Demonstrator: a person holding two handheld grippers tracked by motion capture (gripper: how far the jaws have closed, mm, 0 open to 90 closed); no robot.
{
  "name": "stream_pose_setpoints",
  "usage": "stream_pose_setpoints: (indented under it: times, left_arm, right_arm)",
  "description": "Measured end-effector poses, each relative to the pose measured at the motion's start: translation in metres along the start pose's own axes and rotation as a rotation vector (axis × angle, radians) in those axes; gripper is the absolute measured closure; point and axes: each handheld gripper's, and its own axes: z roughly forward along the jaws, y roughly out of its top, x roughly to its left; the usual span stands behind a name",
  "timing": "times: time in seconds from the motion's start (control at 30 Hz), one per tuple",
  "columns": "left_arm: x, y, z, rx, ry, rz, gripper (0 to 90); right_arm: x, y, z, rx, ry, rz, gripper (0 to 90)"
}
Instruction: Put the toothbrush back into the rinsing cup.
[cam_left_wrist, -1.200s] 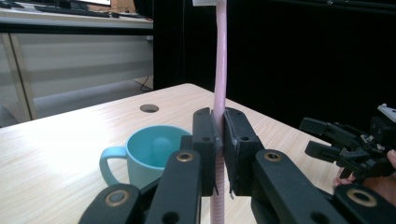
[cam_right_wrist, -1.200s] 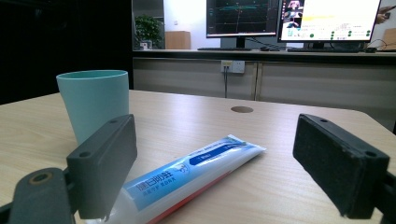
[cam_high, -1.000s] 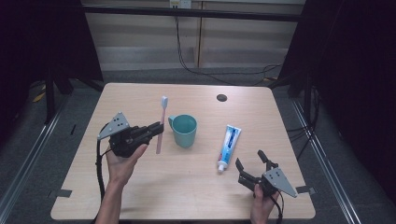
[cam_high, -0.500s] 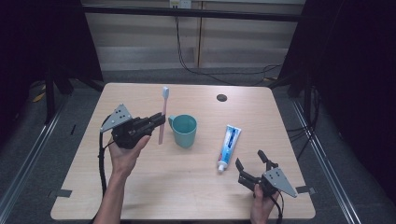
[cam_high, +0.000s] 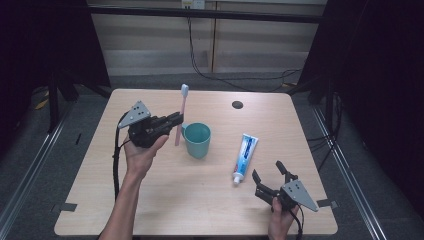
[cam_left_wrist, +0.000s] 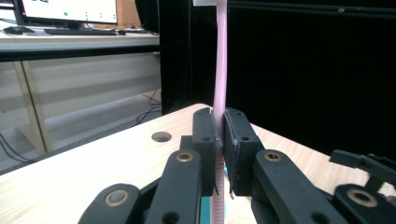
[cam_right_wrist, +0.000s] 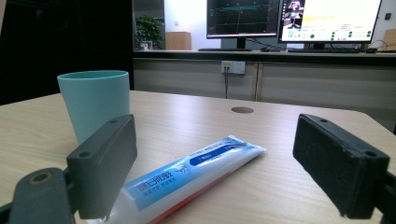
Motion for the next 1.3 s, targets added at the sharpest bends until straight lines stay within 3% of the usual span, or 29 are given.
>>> stream_pose_setpoints:
  times: [0.23,0.5,0.7,1.07,1.3]
  left_arm:
    - [0.005,0.0,0.013,0.009,0.001,-0.019,84.1]
    - [0.007,-0.002,0.018,0.014,0.003,-0.012,84.1]
    - [0.016,-0.007,0.028,0.027,0.019,-0.034,84.1]
    - [0.012,-0.005,0.043,0.013,0.007,-0.026,84.1]
    - [0.012,-0.011,0.057,0.031,-0.003,-0.023,84.1]
  right_arm:
    - [0.0,0.0,0.0,-0.004,-0.002,-0.002,12.9]
    - [0.0,0.0,0.0,-0.002,0.002,-0.001,12.9]
    - [0.0,0.0,0.0,0.0,0.003,0.001,12.9]
    - [0.0,0.0,0.0,0.0,0.005,0.002,13.0]
    - [0.0,0.0,0.0,-0.001,0.006,-0.001,12.9]
